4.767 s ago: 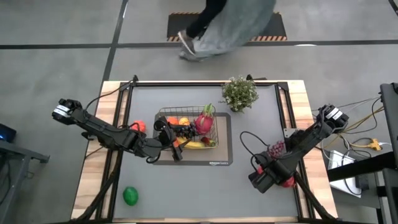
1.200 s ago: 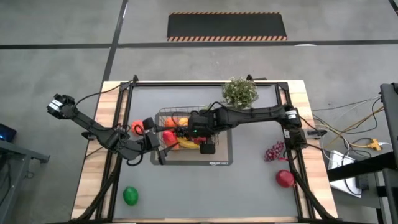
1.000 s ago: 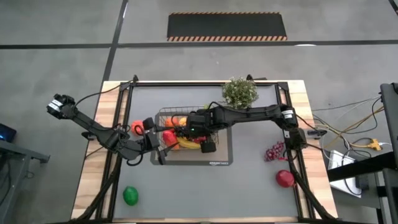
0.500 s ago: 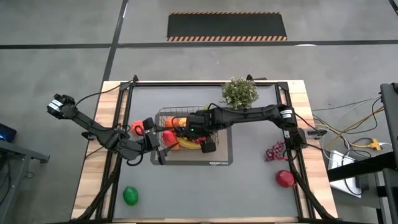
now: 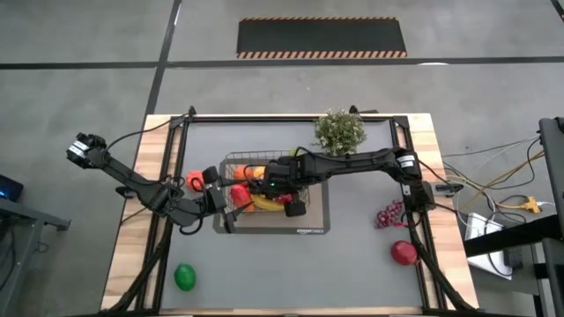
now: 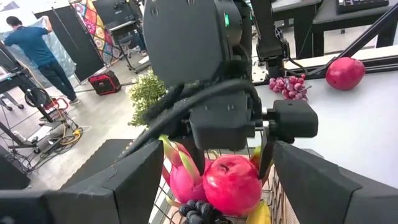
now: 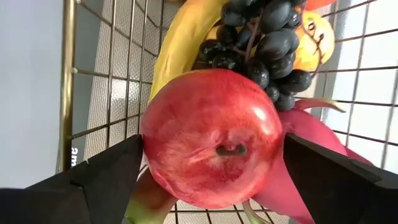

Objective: Build produce basket
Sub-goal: Put the apple into the wire basket, then put the pumpkin into the wire basket

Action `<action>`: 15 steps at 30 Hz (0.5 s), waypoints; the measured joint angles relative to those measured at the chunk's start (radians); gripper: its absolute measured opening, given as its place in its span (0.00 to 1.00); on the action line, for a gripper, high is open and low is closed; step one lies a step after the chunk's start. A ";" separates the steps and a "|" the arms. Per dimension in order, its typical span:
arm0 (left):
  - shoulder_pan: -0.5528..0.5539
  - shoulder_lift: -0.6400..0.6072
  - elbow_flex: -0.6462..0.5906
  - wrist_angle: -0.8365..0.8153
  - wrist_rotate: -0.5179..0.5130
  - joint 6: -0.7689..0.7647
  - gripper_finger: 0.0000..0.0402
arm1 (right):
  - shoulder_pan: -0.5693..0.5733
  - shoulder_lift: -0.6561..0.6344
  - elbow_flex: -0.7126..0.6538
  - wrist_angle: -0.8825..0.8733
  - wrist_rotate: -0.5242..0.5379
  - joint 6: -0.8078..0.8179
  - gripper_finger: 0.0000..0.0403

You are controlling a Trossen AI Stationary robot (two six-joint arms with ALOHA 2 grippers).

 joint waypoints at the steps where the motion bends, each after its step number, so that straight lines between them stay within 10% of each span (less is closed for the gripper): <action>1: 0.000 0.000 0.000 0.000 0.000 -0.001 0.71 | 0.000 -0.003 0.004 -0.002 0.000 0.001 0.92; 15: 0.000 0.000 0.000 0.000 0.000 -0.004 0.71 | 0.000 -0.032 0.099 -0.072 0.003 0.046 0.89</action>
